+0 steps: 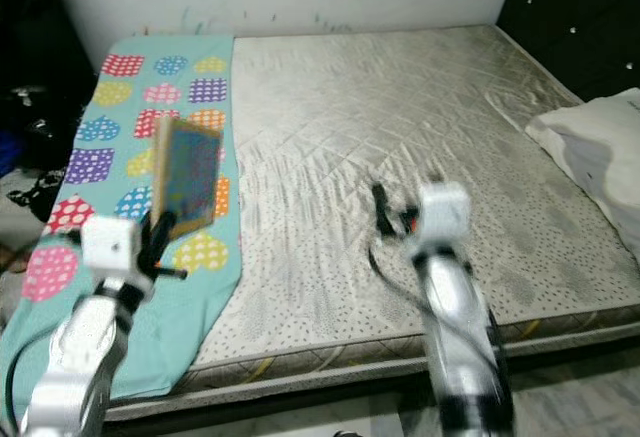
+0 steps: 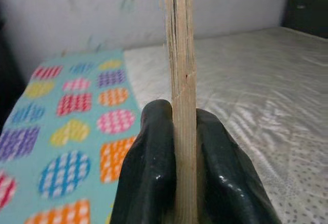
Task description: Clean up the room
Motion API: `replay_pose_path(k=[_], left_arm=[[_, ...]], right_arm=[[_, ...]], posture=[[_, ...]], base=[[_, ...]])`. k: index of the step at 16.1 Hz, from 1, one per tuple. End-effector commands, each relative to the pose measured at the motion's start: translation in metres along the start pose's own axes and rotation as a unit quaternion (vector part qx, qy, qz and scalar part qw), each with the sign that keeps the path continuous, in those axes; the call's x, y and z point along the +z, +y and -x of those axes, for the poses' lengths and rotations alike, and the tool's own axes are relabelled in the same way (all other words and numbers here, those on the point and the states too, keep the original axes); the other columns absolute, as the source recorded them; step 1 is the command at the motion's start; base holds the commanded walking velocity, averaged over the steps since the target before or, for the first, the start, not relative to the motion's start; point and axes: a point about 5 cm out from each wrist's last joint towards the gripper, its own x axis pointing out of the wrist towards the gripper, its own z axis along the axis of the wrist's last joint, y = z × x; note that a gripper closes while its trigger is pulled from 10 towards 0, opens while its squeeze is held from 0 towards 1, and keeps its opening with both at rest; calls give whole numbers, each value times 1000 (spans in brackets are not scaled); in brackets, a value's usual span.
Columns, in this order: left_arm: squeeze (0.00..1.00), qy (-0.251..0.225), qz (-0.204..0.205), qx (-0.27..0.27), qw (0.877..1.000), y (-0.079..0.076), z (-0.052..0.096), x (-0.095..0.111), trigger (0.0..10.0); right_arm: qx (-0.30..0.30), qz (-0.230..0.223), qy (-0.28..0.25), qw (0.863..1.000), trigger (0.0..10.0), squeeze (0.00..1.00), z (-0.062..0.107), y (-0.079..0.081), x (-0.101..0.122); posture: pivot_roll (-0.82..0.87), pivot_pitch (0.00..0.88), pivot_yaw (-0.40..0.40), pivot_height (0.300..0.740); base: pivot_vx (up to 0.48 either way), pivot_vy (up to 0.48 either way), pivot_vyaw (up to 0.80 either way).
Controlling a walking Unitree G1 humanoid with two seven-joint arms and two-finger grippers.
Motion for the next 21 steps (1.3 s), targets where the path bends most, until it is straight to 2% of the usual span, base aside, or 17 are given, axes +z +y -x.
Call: replay_pose_path(k=[1, 3, 5, 7, 9, 10, 11, 13, 14, 16, 18, 19, 20, 21], left_arm=[[0, -23, -14, -8, 1000, 6, -5, 9, 10000], [0, -30, -40, -18, 999, 13, -19, 16, 10000], [0, -21, -45, -8, 999, 19, -32, 15, 10000], [0, -10, -53, -1, 999, 23, -46, 11, 10000], [0, 7, -66, -23, 998, 27, -61, 5, 10000], [0, 16, -73, -27, 997, 30, -63, 3, 10000], [0, 23, -70, -29, 997, 32, -62, 2, 10000], [0, 7, -62, -33, 998, 29, -54, 2, 10000], [0, -15, -57, -42, 997, 20, -46, 2, 10000], [0, -39, -52, -51, 997, 3, -32, 2, 10000], [0, -42, -36, -45, 997, -6, -20, -1, 10000], [0, -43, -35, -41, 998, -10, -14, -3, 10000], [0, -39, -30, -22, 999, -8, -5, -6, 10000], [0, -35, -24, -10, 999, -6, -1, -7, 10000]], right_arm=[[30, 14, -7, 999, 10000, 0, -9, 6, 2], [64, 42, -29, 997, 10000, 0, -42, 19, 15], [70, 43, -21, 996, 10000, 0, -59, 26, 16], [71, 44, -8, 996, 10000, 0, -68, 29, 14], [94, 48, -7, 994, 10000, 0, -70, 39, 10], [95, 28, 8, 995, 10000, 0, -67, 41, 4], [97, 14, 11, 995, 10000, 0, -61, 43, -3], [77, -20, 15, 997, 10000, 0, -46, 41, -19], [62, -26, 9, 998, 10000, 0, -33, 36, -27], [51, -6, 7, 999, 10000, 0, -12, 25, -37], [30, 5, 19, 999, 10000, 0, 7, 8, -47], [9, 14, 29, 999, 10000, 0, 20, -7, -52], [-36, 13, 46, 998, 10000, 0, 39, -29, -57], [-51, 8, 51, 997, 10000, 0, 46, -35, -58]], posture=[[-38, 80, 47, 740], [-24, 80, 47, 740], [-13, 81, 40, 740], [4, 81, 25, 740], [1, 81, 17, 740], [-1, 80, 15, 740], [0, 83, 18, 740], [3, 89, 26, 740], [-1, 94, 29, 740], [-13, 100, 30, 740], [-21, 103, 28, 740], [-22, 105, 28, 740], [-26, 107, 29, 740], [-26, 107, 29, 740]], base=[[0, 0, 0], [0, 0, 0], [0, 0, 0], [0, 0, 0], [0, 0, 0], [0, 0, 0], [0, 0, 0], [0, 0, 0], [0, 0, 0], [0, 0, 0], [0, 0, 0], [0, 0, 0], [0, 0, 0], [0, 0, 0]])
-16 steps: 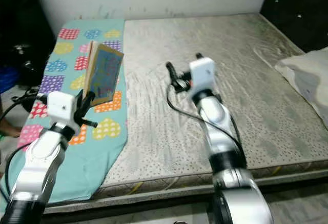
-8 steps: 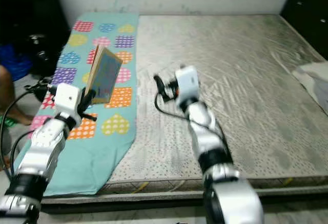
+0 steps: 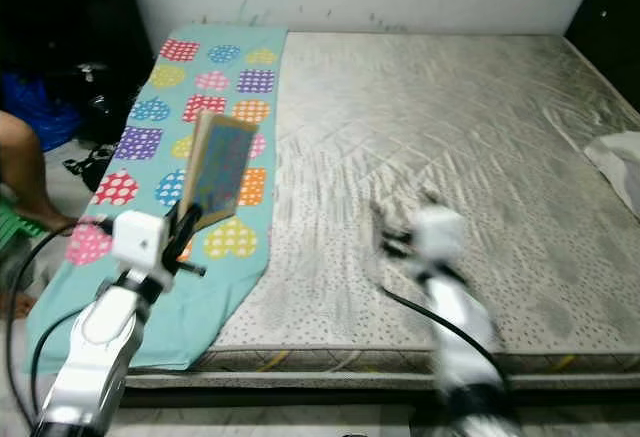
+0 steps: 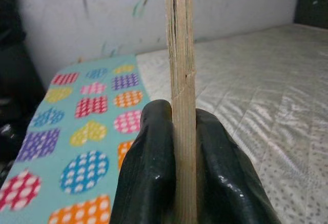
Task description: Clean up the room
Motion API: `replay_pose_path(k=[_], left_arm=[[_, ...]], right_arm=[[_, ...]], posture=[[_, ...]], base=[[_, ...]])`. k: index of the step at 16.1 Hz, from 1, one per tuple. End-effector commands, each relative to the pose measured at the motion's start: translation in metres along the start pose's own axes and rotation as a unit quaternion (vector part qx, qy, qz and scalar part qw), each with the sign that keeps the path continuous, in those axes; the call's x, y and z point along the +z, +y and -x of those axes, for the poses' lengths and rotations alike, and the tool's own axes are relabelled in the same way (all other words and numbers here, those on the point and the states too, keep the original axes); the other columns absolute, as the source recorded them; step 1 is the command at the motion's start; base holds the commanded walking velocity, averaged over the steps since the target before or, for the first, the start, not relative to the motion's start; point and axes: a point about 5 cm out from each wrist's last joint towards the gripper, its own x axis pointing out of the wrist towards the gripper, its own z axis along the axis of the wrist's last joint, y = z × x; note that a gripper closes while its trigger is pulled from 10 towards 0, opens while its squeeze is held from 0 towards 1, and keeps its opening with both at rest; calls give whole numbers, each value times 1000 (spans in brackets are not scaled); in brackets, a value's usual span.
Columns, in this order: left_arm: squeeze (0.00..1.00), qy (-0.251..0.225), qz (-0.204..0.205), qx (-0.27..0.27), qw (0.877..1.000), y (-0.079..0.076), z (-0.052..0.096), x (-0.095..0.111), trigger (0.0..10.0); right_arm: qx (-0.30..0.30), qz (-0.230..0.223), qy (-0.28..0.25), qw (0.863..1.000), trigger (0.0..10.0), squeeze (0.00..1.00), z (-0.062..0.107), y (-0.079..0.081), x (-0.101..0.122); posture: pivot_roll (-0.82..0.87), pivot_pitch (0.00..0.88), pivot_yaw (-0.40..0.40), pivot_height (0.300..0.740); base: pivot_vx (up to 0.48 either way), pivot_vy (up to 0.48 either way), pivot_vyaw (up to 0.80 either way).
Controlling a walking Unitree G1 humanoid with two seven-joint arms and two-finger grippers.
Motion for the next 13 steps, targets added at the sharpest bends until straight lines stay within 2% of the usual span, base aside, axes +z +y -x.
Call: replay_pose_path(k=[1, 3, 5, 6, 7, 11, 13], left_arm=[[0, -16, 0, 31, 999, 10, 3, 8, 10000], [0, -1, 9, 76, 997, 23, 18, 5, 10000], [0, 7, 12, 91, 996, 27, 27, 5, 10000], [0, 13, 14, 96, 995, 28, 32, 5, 10000], [0, 15, 15, 96, 995, 28, 33, 5, 10000], [0, 16, 25, 86, 996, 23, 27, 6, 10000], [0, 15, 30, 85, 996, 20, 25, 8, 10000]], right_arm=[[-17, -11, -7, 1000, 10000, 0, 2, -5, 4], [-28, -22, -3, 999, 10000, 0, 22, -9, 7], [-22, -33, -5, 999, 10000, 0, 35, -5, 13], [-6, -71, 0, 997, 10000, 0, 53, -1, 21], [0, -86, 6, 996, 10000, 0, 57, 0, 23], [3, -82, 20, 996, 10000, 0, 60, -6, 24], [8, -89, 27, 996, 10000, 0, 54, 0, 30]], posture=[[-28, 109, 30, 740], [-34, 116, 30, 740], [-35, 121, 25, 740], [-45, 125, 24, 740], [-50, 125, 25, 740], [-63, 124, 31, 740], [-63, 123, 31, 740]], base=[[0, 0, 0], [0, 0, 0], [0, 0, 0], [0, 0, 0], [0, 0, 0], [0, 0, 0], [0, 0, 0]])
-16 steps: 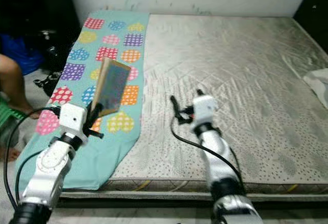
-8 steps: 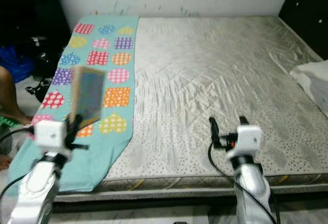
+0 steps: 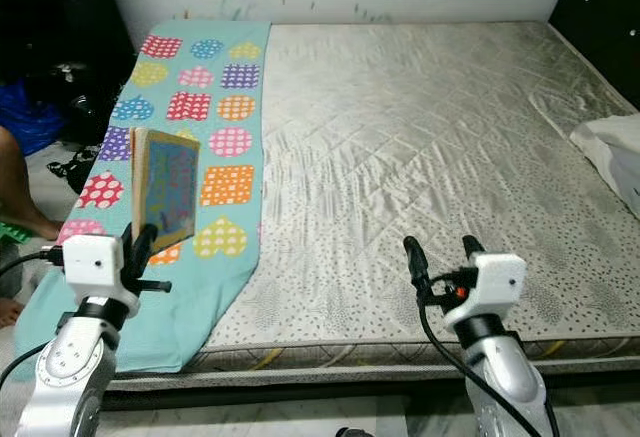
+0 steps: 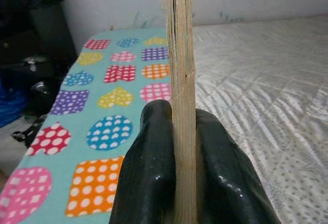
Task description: Clean up the room
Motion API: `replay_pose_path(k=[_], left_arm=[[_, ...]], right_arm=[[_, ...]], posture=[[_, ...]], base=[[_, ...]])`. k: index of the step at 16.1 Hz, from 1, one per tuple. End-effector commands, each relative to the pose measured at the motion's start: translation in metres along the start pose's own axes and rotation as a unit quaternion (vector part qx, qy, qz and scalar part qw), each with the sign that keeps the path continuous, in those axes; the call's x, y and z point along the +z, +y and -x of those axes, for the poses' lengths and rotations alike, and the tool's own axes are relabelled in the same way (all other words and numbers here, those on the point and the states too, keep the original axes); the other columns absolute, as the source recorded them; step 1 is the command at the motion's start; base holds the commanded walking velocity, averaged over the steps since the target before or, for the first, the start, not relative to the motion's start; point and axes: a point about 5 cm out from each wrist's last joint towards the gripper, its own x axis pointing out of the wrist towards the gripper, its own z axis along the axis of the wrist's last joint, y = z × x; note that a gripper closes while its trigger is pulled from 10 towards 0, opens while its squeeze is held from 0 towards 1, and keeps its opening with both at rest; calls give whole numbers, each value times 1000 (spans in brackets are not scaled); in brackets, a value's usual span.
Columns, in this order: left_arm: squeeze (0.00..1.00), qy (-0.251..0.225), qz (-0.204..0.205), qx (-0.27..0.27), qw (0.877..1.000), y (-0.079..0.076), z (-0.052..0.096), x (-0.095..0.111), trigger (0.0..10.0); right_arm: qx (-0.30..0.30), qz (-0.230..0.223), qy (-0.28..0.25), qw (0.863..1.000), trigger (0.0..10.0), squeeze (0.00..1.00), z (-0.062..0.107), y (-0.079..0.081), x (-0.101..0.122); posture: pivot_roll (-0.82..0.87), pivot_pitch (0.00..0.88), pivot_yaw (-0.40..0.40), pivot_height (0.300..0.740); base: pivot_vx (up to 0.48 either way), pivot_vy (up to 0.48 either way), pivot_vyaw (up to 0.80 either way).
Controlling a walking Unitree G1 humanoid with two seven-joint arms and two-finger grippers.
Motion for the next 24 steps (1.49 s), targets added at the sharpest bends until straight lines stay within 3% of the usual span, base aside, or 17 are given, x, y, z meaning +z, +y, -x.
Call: replay_pose_path(k=[1, 7, 10, 13, 16, 24], left_arm=[[0, -25, 1, -2, 1000, -1, -2, 12, 10000], [0, -26, 7, -7, 1000, -6, -5, 13, 10000], [0, -26, 8, -10, 1000, -7, -7, 13, 10000], [0, -27, 11, -15, 999, -10, -8, 15, 10000], [0, -31, 8, -26, 999, -15, -11, 17, 10000], [0, -30, 27, -33, 999, -23, -12, 18, 10000]], right_arm=[[10, 0, -7, 1000, 10000, 0, -5, 8, 6], [43, 37, -9, 998, 10000, 0, -30, 29, 12], [44, 40, 5, 998, 10000, 0, -51, 28, 15], [53, 54, 13, 997, 10000, 0, -55, 30, 14], [98, 60, 3, 993, 10000, 0, -58, 47, 16], [-18, -9, -27, 999, 10000, 0, -57, 58, 5]], posture=[[-60, 126, 27, 740], [-55, 119, 28, 740], [-47, 111, 24, 740], [-47, 109, 42, 740], [-49, 105, 42, 740], [-49, 106, 50, 740]], base=[[0, 0, 0], [0, 0, 0], [0, 0, -435], [0, 0, -800], [0, 0, -800], [0, 0, -98]])
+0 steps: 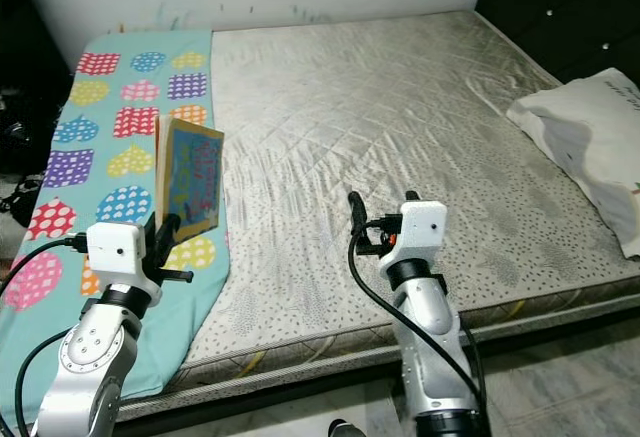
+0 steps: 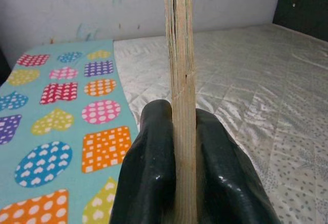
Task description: Clean up the room
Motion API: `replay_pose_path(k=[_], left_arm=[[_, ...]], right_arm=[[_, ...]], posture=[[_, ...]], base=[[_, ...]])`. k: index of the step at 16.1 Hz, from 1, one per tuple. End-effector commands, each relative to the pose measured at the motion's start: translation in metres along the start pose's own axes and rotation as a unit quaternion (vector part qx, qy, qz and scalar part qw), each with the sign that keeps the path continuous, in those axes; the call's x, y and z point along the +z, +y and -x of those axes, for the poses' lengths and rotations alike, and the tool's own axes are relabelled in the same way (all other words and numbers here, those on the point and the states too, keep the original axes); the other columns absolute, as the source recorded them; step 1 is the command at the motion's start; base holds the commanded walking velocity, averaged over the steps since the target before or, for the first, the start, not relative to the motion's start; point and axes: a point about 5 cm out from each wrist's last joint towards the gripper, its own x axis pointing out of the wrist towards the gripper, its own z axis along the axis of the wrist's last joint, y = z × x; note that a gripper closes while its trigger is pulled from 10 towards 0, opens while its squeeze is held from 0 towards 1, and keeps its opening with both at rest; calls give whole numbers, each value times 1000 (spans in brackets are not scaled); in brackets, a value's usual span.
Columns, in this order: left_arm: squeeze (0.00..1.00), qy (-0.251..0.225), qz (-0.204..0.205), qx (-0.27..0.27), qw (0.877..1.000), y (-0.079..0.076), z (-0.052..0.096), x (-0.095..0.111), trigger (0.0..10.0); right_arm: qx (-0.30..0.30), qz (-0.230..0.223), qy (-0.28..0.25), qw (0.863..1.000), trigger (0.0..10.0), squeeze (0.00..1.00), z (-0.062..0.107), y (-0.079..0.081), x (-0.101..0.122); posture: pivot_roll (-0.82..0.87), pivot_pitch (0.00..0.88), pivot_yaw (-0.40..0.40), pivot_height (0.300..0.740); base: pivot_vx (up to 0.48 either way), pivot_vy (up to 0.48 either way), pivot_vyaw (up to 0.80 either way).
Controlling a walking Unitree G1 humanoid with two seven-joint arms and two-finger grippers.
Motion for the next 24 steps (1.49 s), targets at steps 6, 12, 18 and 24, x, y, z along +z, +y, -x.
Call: replay_pose_path(k=[6, 12, 18, 24], left_arm=[[0, -21, 12, -7, 1000, -7, -5, 10, 10000], [0, -21, 15, -6, 1000, -7, -6, 10, 10000], [0, -23, 15, -7, 1000, -8, -9, 10, 10000], [0, -24, 15, -9, 1000, -8, -11, 9, 10000]], right_arm=[[1, 8, -5, 1000, 10000, 0, -2, 2, -2], [5, 9, -6, 1000, 10000, 0, -4, 4, -3], [14, 9, -6, 1000, 10000, 0, -8, 9, -5], [16, 8, -5, 1000, 10000, 0, -12, 10, -8]], posture=[[-54, 113, 40, 740], [-58, 114, 39, 740], [-56, 106, 31, 740], [-49, 92, 25, 740]], base=[[0, -301, 0], [0, -326, 0], [0, -331, 0], [0, -331, 0]])
